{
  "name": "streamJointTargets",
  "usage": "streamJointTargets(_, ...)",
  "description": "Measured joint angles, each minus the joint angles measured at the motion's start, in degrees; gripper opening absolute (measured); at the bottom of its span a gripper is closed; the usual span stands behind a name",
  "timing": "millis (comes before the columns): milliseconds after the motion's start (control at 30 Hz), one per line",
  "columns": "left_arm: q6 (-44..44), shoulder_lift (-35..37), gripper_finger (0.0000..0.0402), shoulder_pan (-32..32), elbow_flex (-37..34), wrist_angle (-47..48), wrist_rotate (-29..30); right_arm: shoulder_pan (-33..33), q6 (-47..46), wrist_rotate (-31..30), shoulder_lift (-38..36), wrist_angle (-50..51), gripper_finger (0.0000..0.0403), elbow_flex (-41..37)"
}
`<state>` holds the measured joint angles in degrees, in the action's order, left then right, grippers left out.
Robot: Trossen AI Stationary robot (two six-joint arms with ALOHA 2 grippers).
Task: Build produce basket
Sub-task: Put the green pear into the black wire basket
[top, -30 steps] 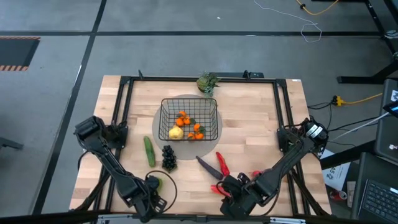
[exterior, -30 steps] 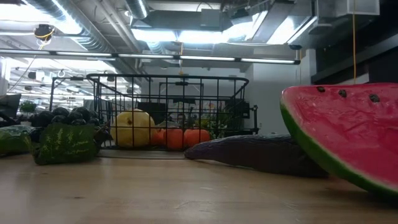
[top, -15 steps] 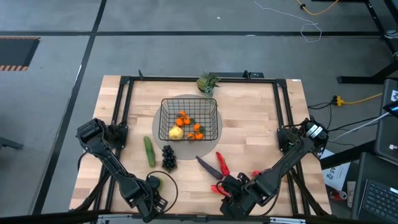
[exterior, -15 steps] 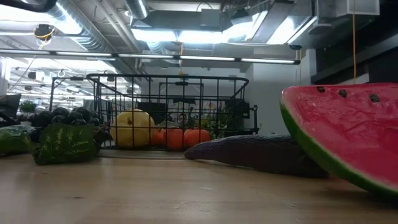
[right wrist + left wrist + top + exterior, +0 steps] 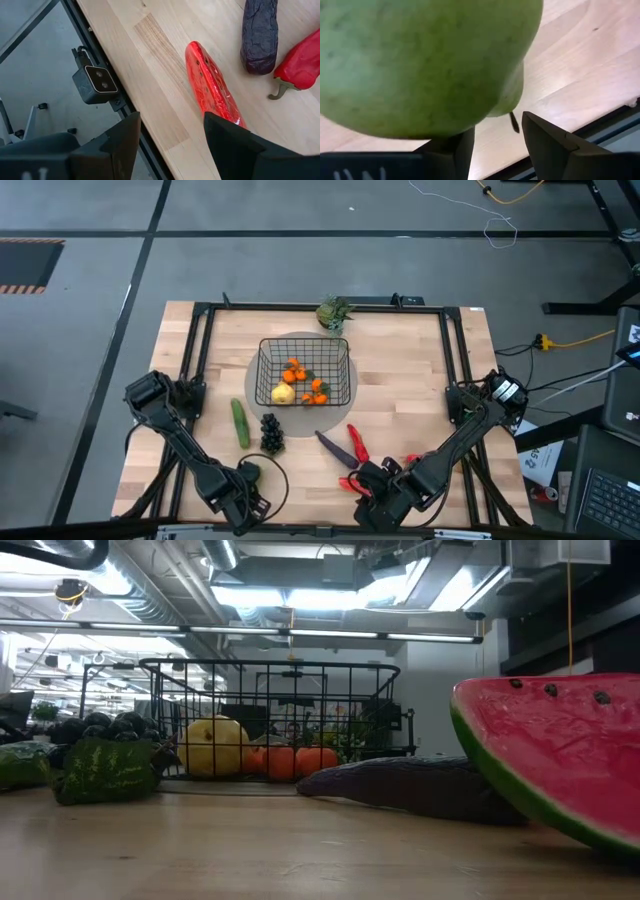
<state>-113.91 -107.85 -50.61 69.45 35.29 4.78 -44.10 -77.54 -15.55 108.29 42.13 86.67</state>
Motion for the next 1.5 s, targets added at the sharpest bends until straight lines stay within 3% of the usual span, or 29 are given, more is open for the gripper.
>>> streamJointTargets(667, -10.29, 0.0, 0.0159, -0.53, 0.0, 3.61, -4.22, 0.0, 0.23, -2.38, 0.0, 0.0, 0.022, 0.0)
streamJointTargets(1133, -7.22, 0.02, 0.0157, -0.91, 0.0, 3.7, -3.34, 0.0, 0.2, -2.43, 0.0, -0.02, 0.022, 0.0)
streamJointTargets(1500, -7.45, 0.02, 0.0084, -0.91, 0.0, 3.69, -2.76, 0.0, 0.02, -2.45, 0.0, -0.17, 0.022, 0.0)
